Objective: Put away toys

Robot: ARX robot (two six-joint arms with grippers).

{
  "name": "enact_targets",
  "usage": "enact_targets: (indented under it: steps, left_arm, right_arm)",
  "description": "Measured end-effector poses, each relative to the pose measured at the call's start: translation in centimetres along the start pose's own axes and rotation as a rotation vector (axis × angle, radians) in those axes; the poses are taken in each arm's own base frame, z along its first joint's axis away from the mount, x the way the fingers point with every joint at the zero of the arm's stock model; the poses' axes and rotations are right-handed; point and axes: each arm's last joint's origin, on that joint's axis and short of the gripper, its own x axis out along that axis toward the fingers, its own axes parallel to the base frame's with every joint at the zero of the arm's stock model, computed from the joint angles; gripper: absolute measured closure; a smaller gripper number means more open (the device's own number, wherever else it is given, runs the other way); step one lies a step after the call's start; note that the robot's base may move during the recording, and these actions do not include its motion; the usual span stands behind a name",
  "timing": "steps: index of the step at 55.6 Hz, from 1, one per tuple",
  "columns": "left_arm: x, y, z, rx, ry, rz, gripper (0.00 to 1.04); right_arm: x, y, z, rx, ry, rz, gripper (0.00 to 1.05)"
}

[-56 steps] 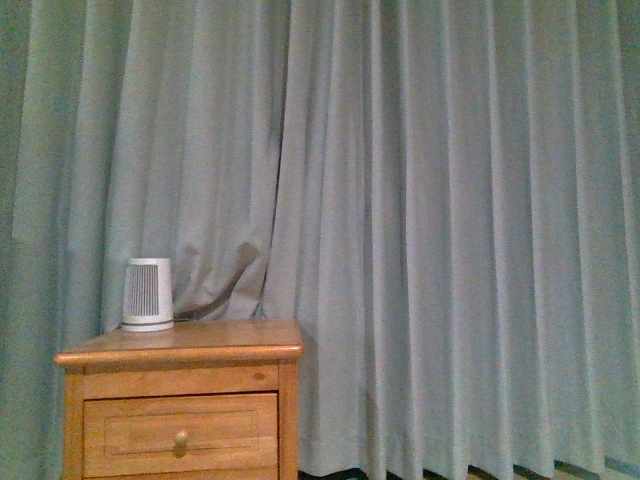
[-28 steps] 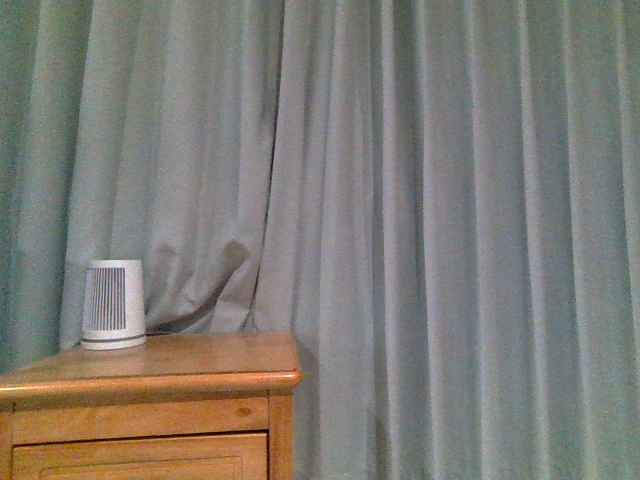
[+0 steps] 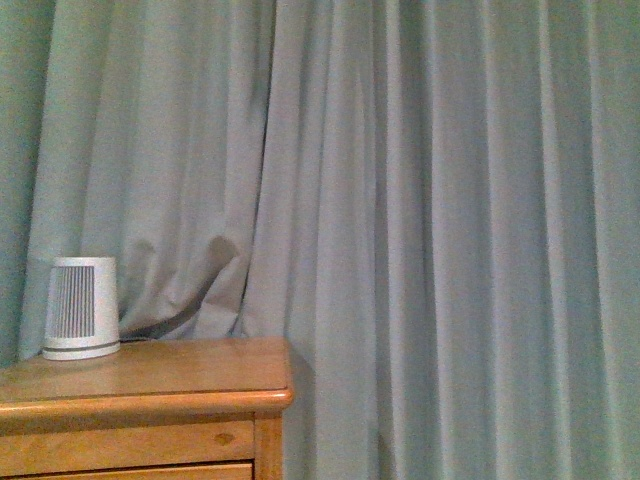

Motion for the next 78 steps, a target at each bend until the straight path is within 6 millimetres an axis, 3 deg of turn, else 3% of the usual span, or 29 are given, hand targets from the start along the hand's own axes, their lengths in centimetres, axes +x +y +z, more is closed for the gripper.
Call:
enact_targets:
  steps: [78]
  left_arm:
    - [0.00, -0.01, 0.00, 0.000, 0.000, -0.002, 0.06]
  right_arm:
    - [0.00, -0.02, 0.00, 0.000, 0.000, -0.008, 0.98]
